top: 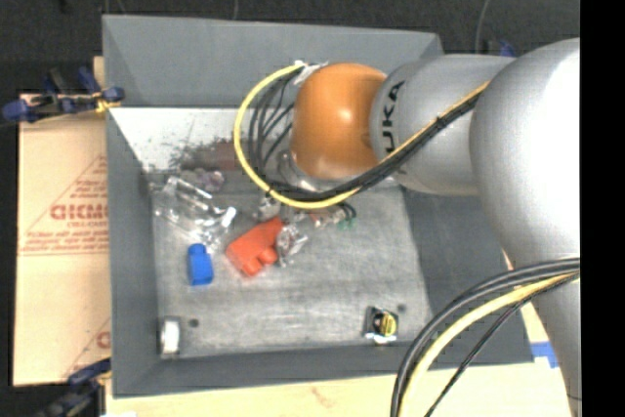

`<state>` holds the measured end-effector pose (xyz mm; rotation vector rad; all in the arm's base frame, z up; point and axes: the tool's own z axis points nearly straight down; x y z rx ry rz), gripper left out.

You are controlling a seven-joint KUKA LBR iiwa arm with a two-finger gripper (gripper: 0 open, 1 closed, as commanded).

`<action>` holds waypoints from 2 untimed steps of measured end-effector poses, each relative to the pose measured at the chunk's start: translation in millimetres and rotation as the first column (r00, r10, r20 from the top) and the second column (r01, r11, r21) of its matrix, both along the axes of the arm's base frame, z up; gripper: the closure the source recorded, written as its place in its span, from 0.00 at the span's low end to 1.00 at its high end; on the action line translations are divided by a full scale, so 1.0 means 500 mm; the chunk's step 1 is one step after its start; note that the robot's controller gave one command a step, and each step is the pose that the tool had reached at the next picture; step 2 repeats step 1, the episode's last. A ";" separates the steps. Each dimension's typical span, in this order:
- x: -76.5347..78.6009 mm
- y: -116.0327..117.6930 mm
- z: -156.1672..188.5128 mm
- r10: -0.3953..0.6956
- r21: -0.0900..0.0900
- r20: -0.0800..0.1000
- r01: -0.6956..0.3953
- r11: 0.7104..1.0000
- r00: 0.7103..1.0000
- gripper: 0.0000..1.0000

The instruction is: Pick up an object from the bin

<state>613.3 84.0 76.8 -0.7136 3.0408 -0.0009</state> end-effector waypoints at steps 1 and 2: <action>-0.055 -0.095 0.282 0.200 -0.007 -0.007 -0.200 0.980 0.980 1.00; -0.055 -0.095 0.282 0.200 -0.007 -0.007 -0.200 0.980 0.980 1.00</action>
Offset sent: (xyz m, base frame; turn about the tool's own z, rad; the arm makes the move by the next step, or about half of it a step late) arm -0.0296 -0.0447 0.1361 -0.2064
